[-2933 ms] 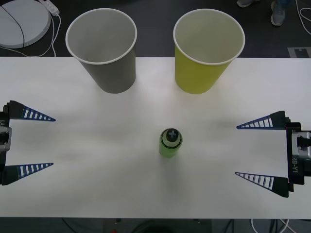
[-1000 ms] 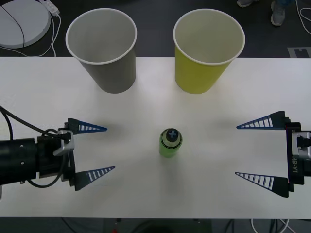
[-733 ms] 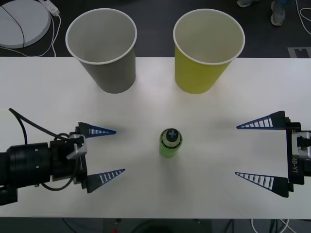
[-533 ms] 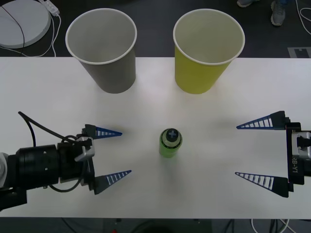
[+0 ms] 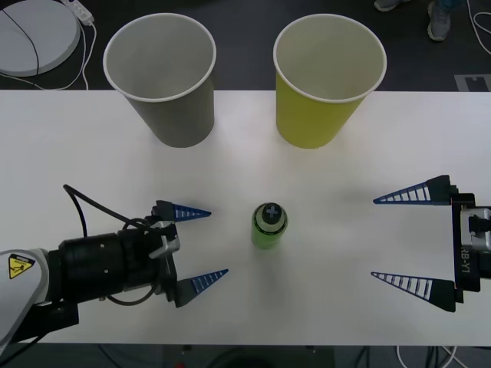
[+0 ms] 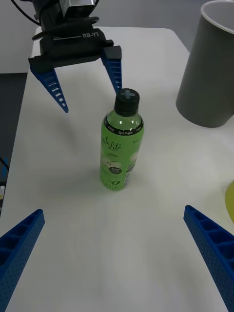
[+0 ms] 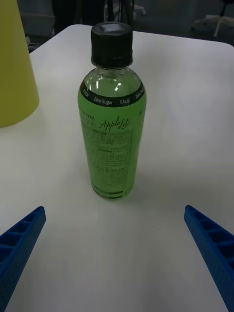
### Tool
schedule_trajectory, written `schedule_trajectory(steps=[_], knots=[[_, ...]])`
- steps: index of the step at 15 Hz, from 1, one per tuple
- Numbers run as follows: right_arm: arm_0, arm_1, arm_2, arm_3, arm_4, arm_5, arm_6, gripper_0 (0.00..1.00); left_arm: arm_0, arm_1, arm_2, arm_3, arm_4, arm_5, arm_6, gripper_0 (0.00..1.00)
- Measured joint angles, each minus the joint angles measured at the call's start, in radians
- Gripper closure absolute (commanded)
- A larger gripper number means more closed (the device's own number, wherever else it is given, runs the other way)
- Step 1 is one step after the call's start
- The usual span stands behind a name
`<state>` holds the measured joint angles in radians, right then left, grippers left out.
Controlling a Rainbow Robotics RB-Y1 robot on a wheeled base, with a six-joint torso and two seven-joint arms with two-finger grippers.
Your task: Put the can into the green bin and the plastic bottle into the gray bin
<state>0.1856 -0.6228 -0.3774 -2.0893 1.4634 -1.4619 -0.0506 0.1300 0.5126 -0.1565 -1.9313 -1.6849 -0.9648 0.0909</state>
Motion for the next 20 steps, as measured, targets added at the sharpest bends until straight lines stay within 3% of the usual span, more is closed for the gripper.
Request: schedule_trajectory(steps=[4,12,20], knots=[[0.000,0.000,0.000,0.000,0.000,0.000,0.000,0.00,-0.029,-0.039,-0.033,0.017,-0.064,0.032,0.029,0.00],[0.000,0.000,0.000,0.000,0.000,0.000,0.000,0.00,-0.078,-0.101,-0.067,0.046,-0.052,0.060,0.049,0.00],[0.000,0.000,0.000,0.000,0.000,0.000,0.000,0.00,-0.088,-0.170,-0.121,0.065,-0.134,0.122,0.050,0.00]])
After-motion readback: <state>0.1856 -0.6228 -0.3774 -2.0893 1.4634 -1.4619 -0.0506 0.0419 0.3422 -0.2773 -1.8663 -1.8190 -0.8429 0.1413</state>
